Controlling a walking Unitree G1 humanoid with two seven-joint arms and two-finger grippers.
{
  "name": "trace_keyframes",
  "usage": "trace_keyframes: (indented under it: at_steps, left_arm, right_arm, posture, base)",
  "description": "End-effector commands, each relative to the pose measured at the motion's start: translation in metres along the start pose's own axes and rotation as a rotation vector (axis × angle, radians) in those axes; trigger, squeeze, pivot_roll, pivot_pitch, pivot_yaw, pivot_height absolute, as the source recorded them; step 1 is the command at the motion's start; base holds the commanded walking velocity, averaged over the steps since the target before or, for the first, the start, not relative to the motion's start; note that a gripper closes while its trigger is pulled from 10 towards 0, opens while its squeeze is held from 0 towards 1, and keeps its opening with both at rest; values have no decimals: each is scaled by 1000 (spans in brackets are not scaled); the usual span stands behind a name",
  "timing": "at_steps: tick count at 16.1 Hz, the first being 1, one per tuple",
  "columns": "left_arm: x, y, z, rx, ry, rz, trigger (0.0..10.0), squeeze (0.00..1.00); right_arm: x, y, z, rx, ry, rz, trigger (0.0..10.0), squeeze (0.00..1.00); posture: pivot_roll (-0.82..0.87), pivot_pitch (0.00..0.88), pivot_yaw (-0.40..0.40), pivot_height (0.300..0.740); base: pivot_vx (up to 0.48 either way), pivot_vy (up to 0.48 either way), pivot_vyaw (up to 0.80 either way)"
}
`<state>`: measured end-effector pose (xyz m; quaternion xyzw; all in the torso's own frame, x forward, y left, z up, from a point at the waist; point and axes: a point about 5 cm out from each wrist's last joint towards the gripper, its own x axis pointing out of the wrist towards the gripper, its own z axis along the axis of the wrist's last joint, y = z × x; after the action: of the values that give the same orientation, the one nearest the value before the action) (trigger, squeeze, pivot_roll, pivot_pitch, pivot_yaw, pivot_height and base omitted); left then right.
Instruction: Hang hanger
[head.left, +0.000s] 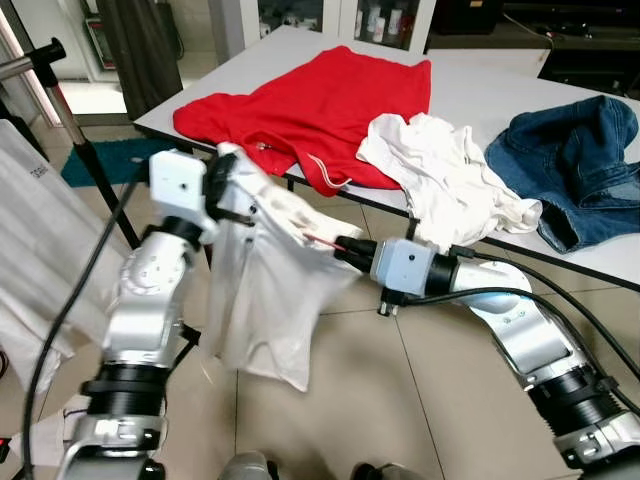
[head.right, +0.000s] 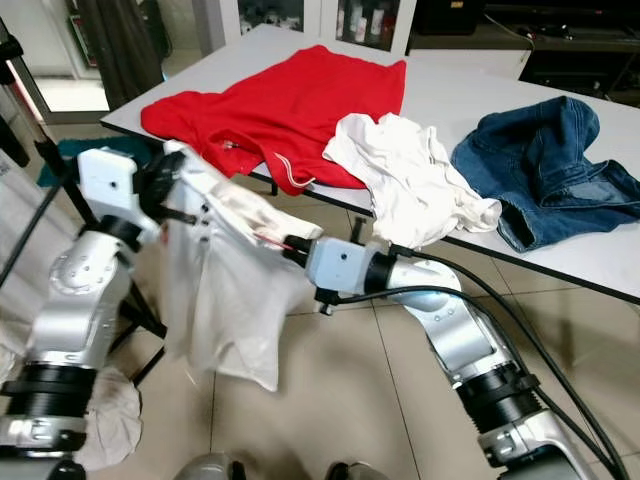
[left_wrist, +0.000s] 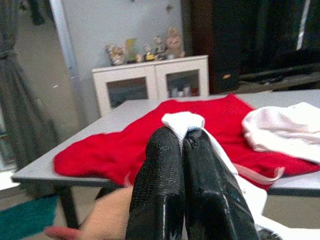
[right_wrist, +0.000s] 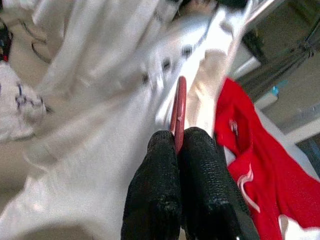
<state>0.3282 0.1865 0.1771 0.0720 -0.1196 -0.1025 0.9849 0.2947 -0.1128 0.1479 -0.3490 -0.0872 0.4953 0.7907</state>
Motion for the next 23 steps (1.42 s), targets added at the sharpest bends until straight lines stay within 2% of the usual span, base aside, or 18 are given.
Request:
trace_keyframes:
  at_steps: [1,2,3,4,6,8,10,15,16,17,18,19,20,21,22,23]
  left_arm:
    - [2,19,13,36,-51,70,0,0]
    - [0,29,14,67,-44,101,0,0]
    - [-5,42,12,136,-19,132,0,0]
    - [-6,46,11,141,-12,149,0,0]
    - [-12,57,6,164,15,190,0,0]
    - [-17,58,-1,192,45,190,0,0]
    - [-23,55,-10,182,68,190,0,0]
    - [-23,45,-16,163,76,173,0,0]
    - [-22,44,-16,164,75,170,0,0]
    - [-22,48,-14,169,69,176,0,0]
    - [-22,49,-14,171,66,180,0,0]
    - [-19,56,-4,181,33,186,0,0]
    - [-17,56,3,174,8,178,0,0]
    - [-15,54,8,154,-17,167,0,0]
    - [-13,51,13,123,-40,155,0,0]
    - [-10,48,18,85,-65,146,0,0]
  right_arm:
    - [-5,-2,-8,-14,47,2,0,271]
    - [-7,-5,-10,-9,53,-19,0,271]
    - [-6,-10,-5,44,13,-62,0,267]
    - [-5,-12,-1,69,-16,-76,0,267]
    - [-3,-18,18,193,-179,-117,0,267]
    - [-5,-27,34,284,-307,-158,0,267]
    - [-10,-48,44,373,-415,-254,0,267]
    - [-13,-59,54,492,-523,-283,0,271]
    - [-12,-56,54,510,-526,-253,0,267]
    - [-11,-45,48,496,-469,-171,0,263]
    - [-11,-40,45,486,-442,-140,0,263]
    - [-8,-26,29,416,-314,-97,0,263]
    - [-7,-25,23,416,-274,-106,0,263]
    - [-5,-23,16,369,-207,-116,0,267]
    - [-3,-21,10,330,-154,-118,0,271]
    - [-1,-19,5,330,-124,-124,0,267]
  posture:
    - [76,0,6,740]
    - [76,0,6,740]
    - [75,0,8,740]
    - [75,0,8,740]
    - [75,0,8,740]
    - [78,0,6,740]
    - [81,0,2,740]
    - [84,0,-2,740]
    - [83,0,-1,740]
    - [83,0,-1,740]
    - [81,0,-1,740]
    - [81,0,-1,740]
    - [81,0,1,740]
    - [82,0,3,740]
    - [82,0,3,740]
    - [83,0,4,740]
  base:
    - [0,0,0]
    - [0,0,0]
    - [0,0,0]
    - [0,0,0]
    - [0,0,0]
    - [0,0,0]
    - [0,0,0]
    - [0,0,0]
    - [0,0,0]
    - [0,0,0]
    - [0,0,0]
    - [0,0,0]
    - [0,0,0]
    - [0,0,0]
    - [0,0,0]
    - [0,0,0]
